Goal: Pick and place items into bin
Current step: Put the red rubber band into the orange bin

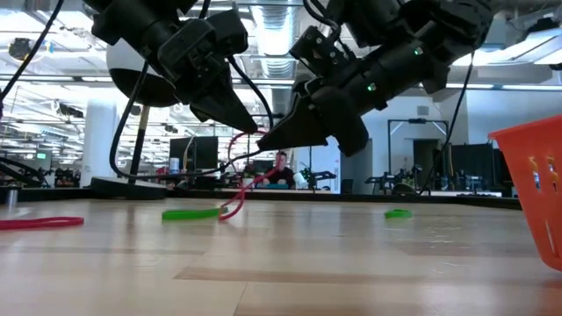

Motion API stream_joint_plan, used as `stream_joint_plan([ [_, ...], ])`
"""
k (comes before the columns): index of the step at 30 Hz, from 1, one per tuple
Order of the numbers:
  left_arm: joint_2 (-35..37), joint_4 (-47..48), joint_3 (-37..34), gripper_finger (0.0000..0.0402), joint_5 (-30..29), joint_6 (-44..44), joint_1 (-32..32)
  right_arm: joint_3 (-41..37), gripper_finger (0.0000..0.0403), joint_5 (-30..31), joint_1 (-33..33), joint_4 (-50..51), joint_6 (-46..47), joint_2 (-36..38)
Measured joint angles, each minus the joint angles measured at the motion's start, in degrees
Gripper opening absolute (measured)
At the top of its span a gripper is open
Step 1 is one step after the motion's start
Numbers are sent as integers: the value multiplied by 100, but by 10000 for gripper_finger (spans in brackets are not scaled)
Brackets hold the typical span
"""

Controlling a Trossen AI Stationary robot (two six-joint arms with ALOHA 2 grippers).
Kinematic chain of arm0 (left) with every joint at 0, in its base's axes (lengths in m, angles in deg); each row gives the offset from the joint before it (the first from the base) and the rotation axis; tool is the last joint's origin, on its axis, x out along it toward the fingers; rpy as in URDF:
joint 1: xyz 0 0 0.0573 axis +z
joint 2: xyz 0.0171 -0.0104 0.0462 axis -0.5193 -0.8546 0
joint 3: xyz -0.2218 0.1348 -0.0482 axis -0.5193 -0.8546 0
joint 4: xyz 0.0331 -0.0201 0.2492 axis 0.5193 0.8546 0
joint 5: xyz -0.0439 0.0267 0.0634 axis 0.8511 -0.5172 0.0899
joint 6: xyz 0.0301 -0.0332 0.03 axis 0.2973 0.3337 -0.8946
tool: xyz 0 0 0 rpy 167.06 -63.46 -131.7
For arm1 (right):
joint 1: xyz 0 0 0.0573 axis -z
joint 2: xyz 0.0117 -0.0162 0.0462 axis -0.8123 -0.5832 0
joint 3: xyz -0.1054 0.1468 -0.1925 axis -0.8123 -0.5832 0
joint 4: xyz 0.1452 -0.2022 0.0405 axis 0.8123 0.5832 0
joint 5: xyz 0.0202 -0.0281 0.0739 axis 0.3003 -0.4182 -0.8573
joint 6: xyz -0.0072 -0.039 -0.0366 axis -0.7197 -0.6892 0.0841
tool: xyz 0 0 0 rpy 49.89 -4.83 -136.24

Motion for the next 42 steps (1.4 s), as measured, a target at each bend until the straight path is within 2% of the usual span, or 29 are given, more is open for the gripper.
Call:
stream_joint_plan([
  [5, 2, 82, 0, 0, -3, 9, 2, 0, 6, 571, -95, 38, -13, 0],
  [10, 7, 133, 0, 7, 4, -85, 0, 0, 4, 681, -314, 103, -153, 0],
  [14, 7, 180, 0, 38, -32, -100, 2, 0, 3, 971, -447, 197, 66, 0],
  [20, 8, 274, 0, 97, -284, -102, 4, 25, 1, 1303, -909, 715, 1002, 164],
  [22, 9, 315, 0, 108, -409, -61, 4, 102, 1, 1946, -1234, 1082, 991, 395],
  [25, 8, 505, 0, 113, -538, 72, 4, 355, 1, 3503, -1914, 2180, 792, 863],
  [27, 9, 672, 0, 113, -564, 246, 7, 555, 1, 4061, -2435, 3003, 1011, 1196],
  [29, -5, 865, 0, 113, -600, 365, 7, 756, 1, 3926, -2939, 3593, 1517, 1564],
  [34, -35, 1109, -2, 113, -670, 579, 7, 933, 0, 2409, -4014, 3831, 2516, 2180],
  [40, -37, 1094, -3, 114, -641, 679, 4, 933, 0, 1631, -4720, 3849, 3422, 2115],
  [42, -37, 1094, -2, 114, -641, 730, 4, 932, 0, 1606, -4817, 3988, 3530, 1939],
])
